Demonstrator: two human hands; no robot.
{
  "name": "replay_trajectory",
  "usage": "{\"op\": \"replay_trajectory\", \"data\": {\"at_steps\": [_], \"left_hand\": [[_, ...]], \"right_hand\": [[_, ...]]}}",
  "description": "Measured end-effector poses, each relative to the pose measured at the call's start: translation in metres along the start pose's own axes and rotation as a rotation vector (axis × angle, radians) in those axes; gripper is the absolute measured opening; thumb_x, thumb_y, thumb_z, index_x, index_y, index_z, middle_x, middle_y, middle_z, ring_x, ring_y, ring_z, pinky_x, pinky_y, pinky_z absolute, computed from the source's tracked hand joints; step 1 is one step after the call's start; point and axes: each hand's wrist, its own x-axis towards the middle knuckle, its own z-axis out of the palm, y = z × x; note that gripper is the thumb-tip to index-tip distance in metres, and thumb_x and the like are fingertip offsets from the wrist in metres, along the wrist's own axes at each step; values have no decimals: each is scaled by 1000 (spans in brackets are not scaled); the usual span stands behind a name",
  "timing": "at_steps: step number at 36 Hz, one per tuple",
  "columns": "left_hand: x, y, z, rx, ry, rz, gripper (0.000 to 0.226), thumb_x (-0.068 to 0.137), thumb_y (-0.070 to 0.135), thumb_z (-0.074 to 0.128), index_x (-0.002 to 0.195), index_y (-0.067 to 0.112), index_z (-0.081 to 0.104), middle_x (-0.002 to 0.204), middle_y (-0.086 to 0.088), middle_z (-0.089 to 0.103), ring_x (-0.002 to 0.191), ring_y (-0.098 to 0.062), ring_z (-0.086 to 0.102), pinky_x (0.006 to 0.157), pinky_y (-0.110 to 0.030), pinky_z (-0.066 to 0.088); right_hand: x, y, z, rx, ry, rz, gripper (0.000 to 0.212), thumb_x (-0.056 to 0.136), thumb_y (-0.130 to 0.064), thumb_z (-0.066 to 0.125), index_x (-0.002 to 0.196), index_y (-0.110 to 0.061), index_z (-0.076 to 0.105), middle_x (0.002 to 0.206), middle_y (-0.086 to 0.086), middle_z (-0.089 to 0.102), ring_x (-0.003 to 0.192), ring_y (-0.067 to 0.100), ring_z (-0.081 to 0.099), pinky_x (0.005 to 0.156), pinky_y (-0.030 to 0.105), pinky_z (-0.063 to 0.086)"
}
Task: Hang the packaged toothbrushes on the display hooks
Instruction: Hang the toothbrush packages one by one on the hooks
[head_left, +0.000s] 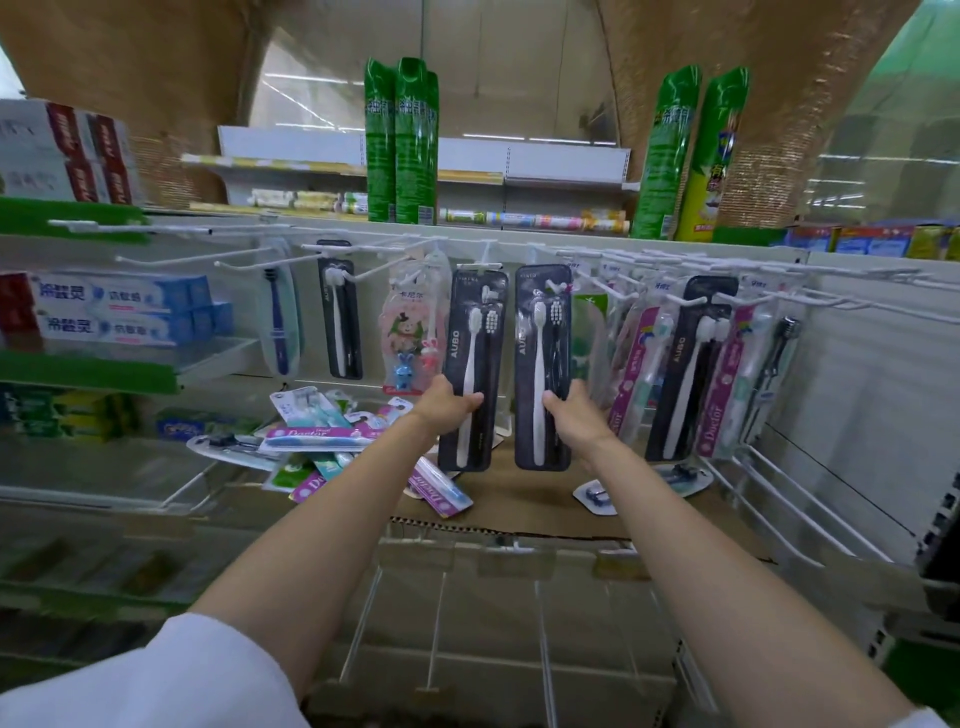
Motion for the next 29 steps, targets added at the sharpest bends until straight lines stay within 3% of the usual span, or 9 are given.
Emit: {"op": "replay_trajectory", "data": {"at_steps": [2, 6, 11, 13, 15, 18, 22, 26, 29], "left_hand": [[3, -2, -1, 40, 7, -5, 45, 93, 20, 55, 131, 0, 40, 129, -13, 53, 121, -29, 49, 102, -36, 38], [8, -4, -4, 109, -16, -2, 46, 94, 26, 53, 132, 3, 43, 131, -14, 54, 121, -29, 50, 106, -41, 38], [3, -11, -7, 187, 21, 18, 36, 93, 23, 55, 124, 4, 53, 122, -13, 59, 114, -26, 54, 96, -34, 41], [1, -19, -9, 214, 118, 23, 26, 92, 20, 58, 113, 5, 55, 107, -11, 59, 99, -22, 55, 86, -34, 45], [-3, -26, -14, 225, 226, -9, 21, 92, 14, 55, 111, 3, 54, 102, -8, 56, 92, -21, 53, 74, -29, 45], [-9, -37, -24, 257, 335, -30, 21, 92, 7, 49, 109, 4, 60, 114, -12, 62, 105, -28, 56, 86, -35, 48], [-22, -50, -35, 264, 413, -79, 24, 90, 5, 49, 110, 7, 61, 117, -9, 62, 111, -27, 55, 89, -30, 42], [-30, -61, -50, 310, 430, -120, 26, 88, 4, 48, 107, 8, 65, 118, -13, 64, 114, -29, 55, 95, -33, 42], [-27, -64, -68, 378, 401, -82, 31, 89, 2, 46, 113, 5, 65, 121, -13, 63, 115, -29, 55, 96, -33, 42]], "right_hand": [[6, 4, 1, -67, 0, -5, 39, 102, -27, 32, 132, -2, 31, 123, 14, 46, 119, 33, 47, 84, 34, 34], [13, 10, 2, -151, 16, -4, 43, 103, -29, 29, 136, -2, 29, 132, 20, 47, 119, 35, 47, 80, 33, 31], [6, 16, 3, -293, -68, 72, 55, 103, -28, 31, 144, 5, 17, 138, 23, 44, 125, 34, 45, 94, 34, 38], [3, 23, 4, -384, -127, 76, 45, 101, -22, 36, 135, 7, 35, 127, 21, 51, 118, 32, 51, 90, 32, 40], [1, 32, 7, -454, -177, 45, 20, 97, -14, 41, 105, -1, 55, 105, 17, 56, 101, 29, 57, 78, 31, 43], [-4, 39, 17, -507, -250, 7, 21, 92, -11, 44, 87, -1, 62, 93, 15, 63, 98, 31, 62, 73, 30, 45], [-16, 33, 39, -479, -269, -124, 26, 90, -12, 50, 95, 4, 69, 102, 18, 69, 97, 30, 62, 81, 33, 47], [-25, 20, 61, -466, -315, -242, 25, 91, -14, 52, 93, 4, 69, 99, 16, 70, 93, 29, 63, 60, 29, 38], [-24, 6, 76, -476, -330, -292, 23, 91, -14, 52, 99, 1, 68, 103, 14, 70, 94, 26, 63, 65, 30, 43]]}}
